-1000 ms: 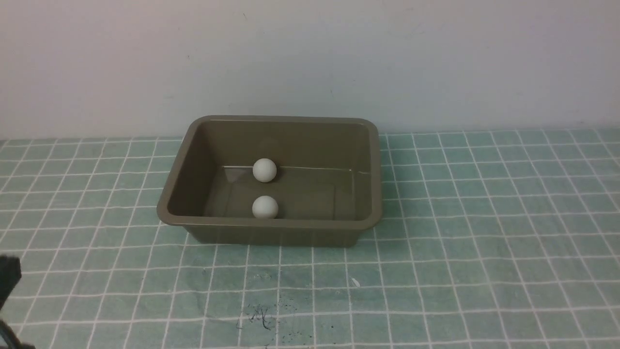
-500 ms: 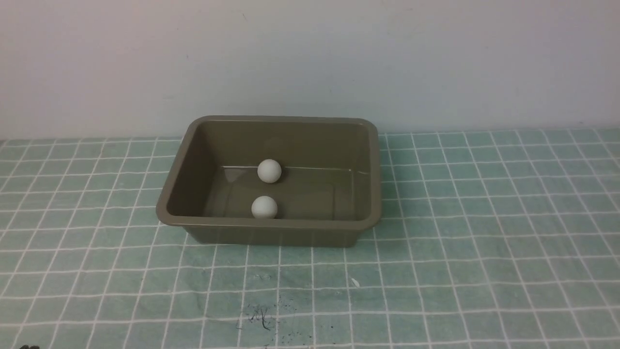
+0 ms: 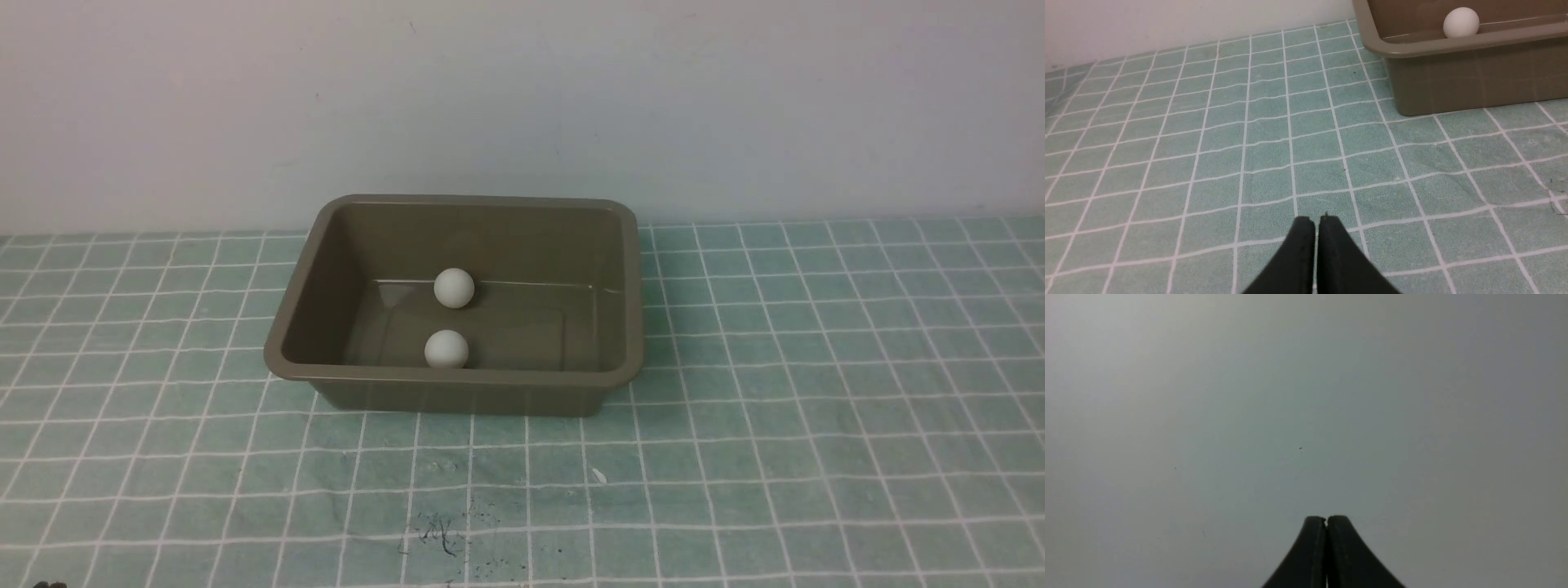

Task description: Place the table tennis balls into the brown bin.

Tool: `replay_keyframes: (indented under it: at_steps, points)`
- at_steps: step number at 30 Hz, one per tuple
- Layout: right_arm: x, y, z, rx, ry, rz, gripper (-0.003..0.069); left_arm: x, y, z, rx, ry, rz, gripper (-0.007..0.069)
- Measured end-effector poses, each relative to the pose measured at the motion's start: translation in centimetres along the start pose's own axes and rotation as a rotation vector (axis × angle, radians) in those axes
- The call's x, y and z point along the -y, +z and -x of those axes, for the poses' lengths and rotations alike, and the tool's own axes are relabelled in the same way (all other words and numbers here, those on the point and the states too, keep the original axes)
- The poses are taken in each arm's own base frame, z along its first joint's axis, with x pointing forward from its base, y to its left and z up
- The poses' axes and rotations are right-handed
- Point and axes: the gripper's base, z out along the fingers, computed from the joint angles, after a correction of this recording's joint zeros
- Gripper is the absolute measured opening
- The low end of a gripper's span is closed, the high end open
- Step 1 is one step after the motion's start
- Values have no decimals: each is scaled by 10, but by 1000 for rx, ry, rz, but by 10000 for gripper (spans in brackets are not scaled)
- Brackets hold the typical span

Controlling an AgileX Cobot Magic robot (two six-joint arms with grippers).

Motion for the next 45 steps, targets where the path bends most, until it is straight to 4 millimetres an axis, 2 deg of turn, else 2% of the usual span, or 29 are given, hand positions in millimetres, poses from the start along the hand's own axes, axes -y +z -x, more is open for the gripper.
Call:
replay_keyframes:
  at_steps: [6, 12, 21, 24, 29, 32, 34, 37, 45]
  points:
    - [0, 0, 0, 1, -3, 0, -13, 0, 0, 0, 0, 0, 0, -5]
    - [-6, 0, -5, -35, 91, 59, -13, 0, 0, 0, 0, 0, 0, -5]
    - [-19, 2, -37, -169, 35, 188, -13, 0, 0, 0, 0, 0, 0, -5]
    - [-19, 2, -58, -222, -25, 189, -13, 0, 0, 0, 0, 0, 0, -5]
    - [-8, 0, -107, -378, -126, -36, -13, 0, 0, 0, 0, 0, 0, -5]
    - [3, -9, -144, -506, -156, -194, -13, 0, 0, 0, 0, 0, 0, -5]
    - [8, -15, -162, -579, -152, -264, -13, 0, 0, 0, 0, 0, 0, -5]
    - [10, -16, -163, -580, -145, -316, -13, 0, 0, 0, 0, 0, 0, -5]
    - [11, -16, -163, -579, -138, -326, -13, 0, 0, 0, 0, 0, 0, -5]
